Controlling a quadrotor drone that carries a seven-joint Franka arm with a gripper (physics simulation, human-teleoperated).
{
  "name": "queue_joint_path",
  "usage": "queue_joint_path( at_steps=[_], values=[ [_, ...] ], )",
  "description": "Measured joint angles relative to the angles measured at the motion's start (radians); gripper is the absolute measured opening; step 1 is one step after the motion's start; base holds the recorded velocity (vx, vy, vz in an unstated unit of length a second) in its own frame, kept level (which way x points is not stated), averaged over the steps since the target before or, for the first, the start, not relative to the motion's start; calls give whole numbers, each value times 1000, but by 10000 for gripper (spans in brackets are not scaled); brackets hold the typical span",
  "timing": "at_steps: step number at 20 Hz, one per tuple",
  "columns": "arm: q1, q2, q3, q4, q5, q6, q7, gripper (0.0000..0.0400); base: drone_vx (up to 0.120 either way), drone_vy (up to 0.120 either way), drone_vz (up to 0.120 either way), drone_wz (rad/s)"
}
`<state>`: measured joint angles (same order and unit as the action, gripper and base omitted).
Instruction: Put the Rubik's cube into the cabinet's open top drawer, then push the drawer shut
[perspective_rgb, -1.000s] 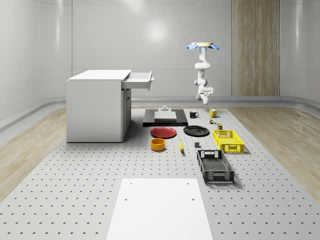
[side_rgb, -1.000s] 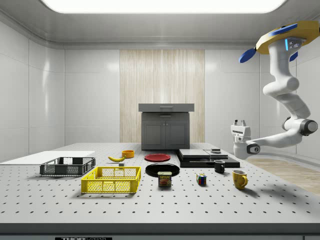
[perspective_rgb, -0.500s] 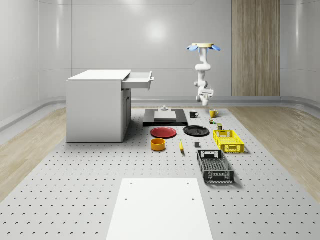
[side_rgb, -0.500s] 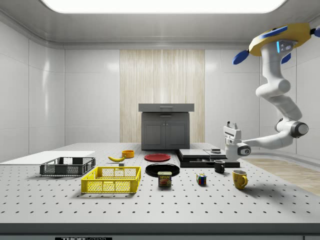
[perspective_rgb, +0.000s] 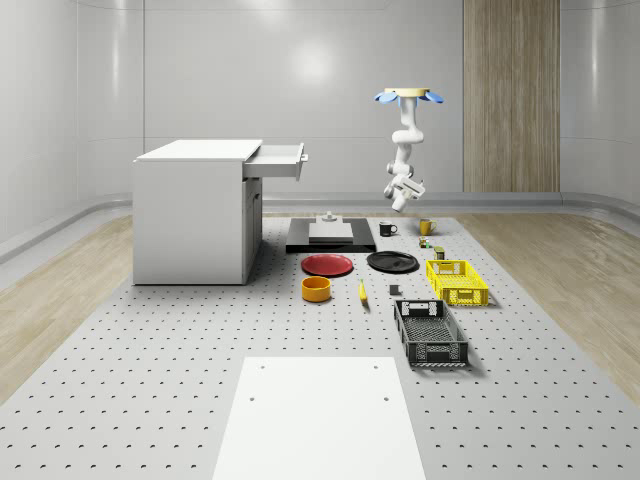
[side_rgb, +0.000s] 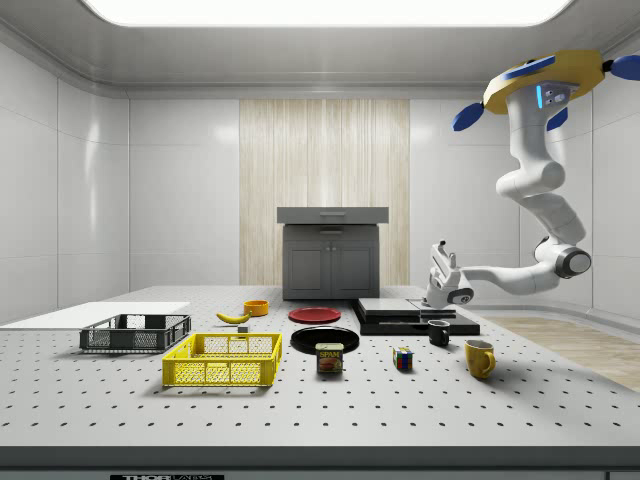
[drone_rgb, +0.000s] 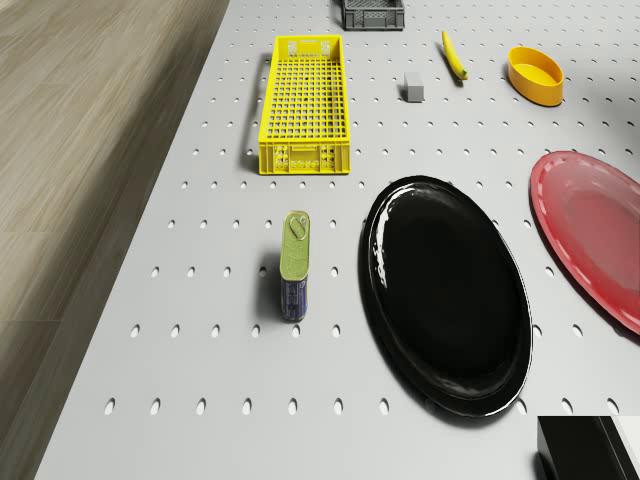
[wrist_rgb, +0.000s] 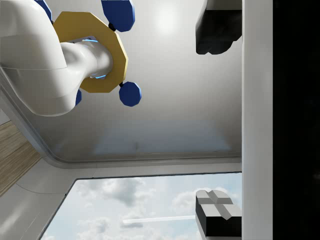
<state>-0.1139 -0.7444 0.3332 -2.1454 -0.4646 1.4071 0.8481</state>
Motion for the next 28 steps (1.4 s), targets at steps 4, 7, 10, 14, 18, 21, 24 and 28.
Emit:
queue_joint_path(
  at_steps=[4,7,10,14,18,21,24,28],
  values=[
    [-89,-37,233,-162,-363,17,74,400,120,0,-80,0],
    [-193,-79,424,-353,-702,17,175,400,120,0,-120,0],
    [-337,-122,586,-534,-1022,-20,307,400,120,0,-120,0],
    [-551,-174,736,-674,-1310,-112,472,400,120,0,-120,0],
    [-717,-221,824,-727,-1447,-189,583,400,120,0,-120,0],
    [-797,-250,862,-742,-1492,-222,636,400,120,0,-120,0],
    [-849,-275,888,-748,-1512,-238,670,400,120,0,-120,0],
    [-891,-303,909,-750,-1519,-241,699,400,120,0,-120,0]
  ],
)
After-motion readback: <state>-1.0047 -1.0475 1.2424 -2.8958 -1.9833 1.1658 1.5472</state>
